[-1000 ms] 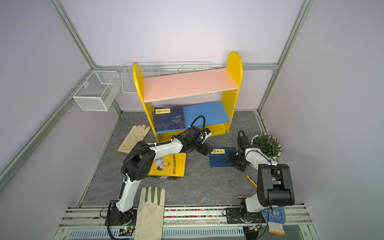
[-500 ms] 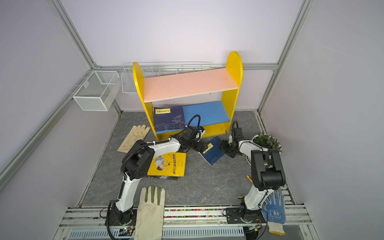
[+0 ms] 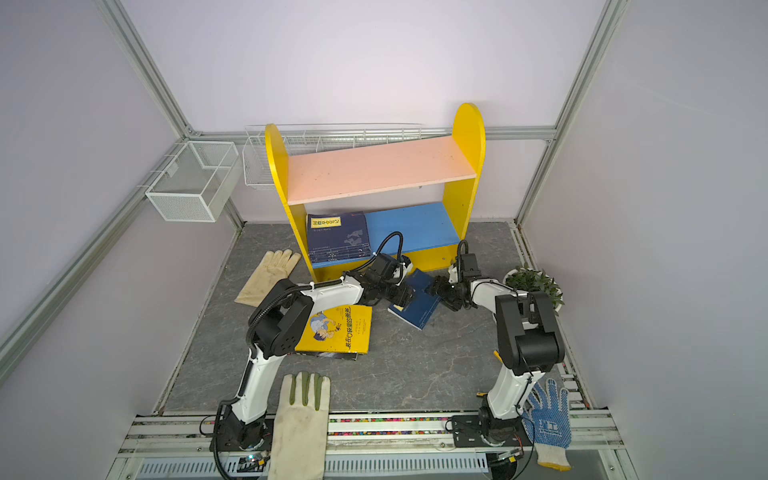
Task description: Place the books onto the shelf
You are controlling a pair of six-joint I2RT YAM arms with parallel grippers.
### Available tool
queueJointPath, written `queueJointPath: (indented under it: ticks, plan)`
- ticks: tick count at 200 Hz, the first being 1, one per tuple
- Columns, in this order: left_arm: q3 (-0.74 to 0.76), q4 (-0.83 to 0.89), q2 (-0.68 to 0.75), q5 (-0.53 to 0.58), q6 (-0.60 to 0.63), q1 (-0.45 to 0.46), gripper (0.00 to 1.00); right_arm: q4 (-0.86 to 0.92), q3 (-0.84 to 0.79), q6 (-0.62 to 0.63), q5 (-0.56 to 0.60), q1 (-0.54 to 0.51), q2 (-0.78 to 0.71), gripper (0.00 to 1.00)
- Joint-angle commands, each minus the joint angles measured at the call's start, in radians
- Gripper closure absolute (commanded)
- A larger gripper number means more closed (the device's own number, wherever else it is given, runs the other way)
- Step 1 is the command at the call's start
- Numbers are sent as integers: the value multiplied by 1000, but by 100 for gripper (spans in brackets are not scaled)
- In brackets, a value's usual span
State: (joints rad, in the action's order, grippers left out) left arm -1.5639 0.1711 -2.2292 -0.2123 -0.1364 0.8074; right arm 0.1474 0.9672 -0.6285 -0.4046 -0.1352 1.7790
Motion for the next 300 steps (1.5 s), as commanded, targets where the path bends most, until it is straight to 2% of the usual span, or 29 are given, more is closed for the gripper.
queueJointPath:
  ticks: [1, 27, 65, 115, 148, 191, 241, 281, 300]
  plan:
    - [-41, 57, -34, -38, 33, 6, 40, -147, -39, -63, -97, -6, 40, 27]
    - [-63, 92, -52, -34, 44, 7, 50, -262, -63, -85, -151, -14, 2, 28]
    - [-70, 109, -59, -29, 51, 6, 72, -342, -68, -83, -220, -24, -45, 30]
    - [-75, 113, -62, -27, 49, 6, 100, -352, -74, -70, -206, -46, -92, 30]
    - [-42, 82, -39, -32, 47, 6, 100, -336, -82, -55, -161, -44, -118, 30]
    - [62, -31, 27, -134, 66, -5, 100, -345, -111, -53, -168, -35, -104, 33]
    - [77, -59, 44, -215, 90, -5, 100, -427, -110, -101, -204, -46, -56, 54]
    - [63, -68, 42, -226, 72, -6, 100, -425, -102, -98, -211, -58, -45, 66]
    - [69, -88, 49, -230, 59, -9, 100, -393, -95, -80, -212, -64, -38, 68]
